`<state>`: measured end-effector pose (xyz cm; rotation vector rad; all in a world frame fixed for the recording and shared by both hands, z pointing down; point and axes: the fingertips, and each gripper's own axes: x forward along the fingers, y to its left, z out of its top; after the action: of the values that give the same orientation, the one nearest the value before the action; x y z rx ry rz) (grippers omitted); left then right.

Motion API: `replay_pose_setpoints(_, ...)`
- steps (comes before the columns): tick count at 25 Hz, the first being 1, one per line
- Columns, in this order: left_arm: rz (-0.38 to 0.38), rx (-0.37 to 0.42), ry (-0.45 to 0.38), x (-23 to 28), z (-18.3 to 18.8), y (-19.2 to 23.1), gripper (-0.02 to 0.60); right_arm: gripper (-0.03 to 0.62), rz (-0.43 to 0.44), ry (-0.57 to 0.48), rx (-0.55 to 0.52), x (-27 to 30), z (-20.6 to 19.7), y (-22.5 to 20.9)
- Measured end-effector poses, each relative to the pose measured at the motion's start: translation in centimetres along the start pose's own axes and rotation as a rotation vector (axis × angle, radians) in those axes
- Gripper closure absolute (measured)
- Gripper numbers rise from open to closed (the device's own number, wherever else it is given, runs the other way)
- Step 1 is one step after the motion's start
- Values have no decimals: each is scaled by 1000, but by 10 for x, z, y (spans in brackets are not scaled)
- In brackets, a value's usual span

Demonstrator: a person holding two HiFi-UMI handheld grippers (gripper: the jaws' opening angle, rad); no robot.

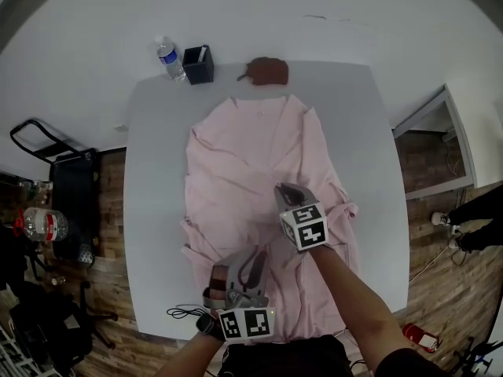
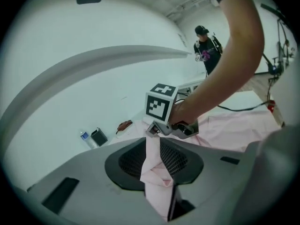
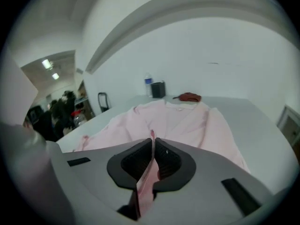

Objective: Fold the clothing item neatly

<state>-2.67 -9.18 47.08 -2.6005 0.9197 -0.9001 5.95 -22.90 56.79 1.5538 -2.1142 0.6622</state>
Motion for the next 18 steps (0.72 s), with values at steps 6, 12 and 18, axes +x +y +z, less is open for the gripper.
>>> replay_pose_setpoints(6,27,-140,2,-7,-11,-4,488,562,-184,104,269,-25,-54,-50)
replay_pose_setpoints(12,-65,-324,6,-20,-35,-21,488,442,-101,105,303,-48,-66,-28)
replay_pose_setpoints(18,-157,-384,-44,-40,-34,-42,542,442,-20,-68,304,-164,-63,-25)
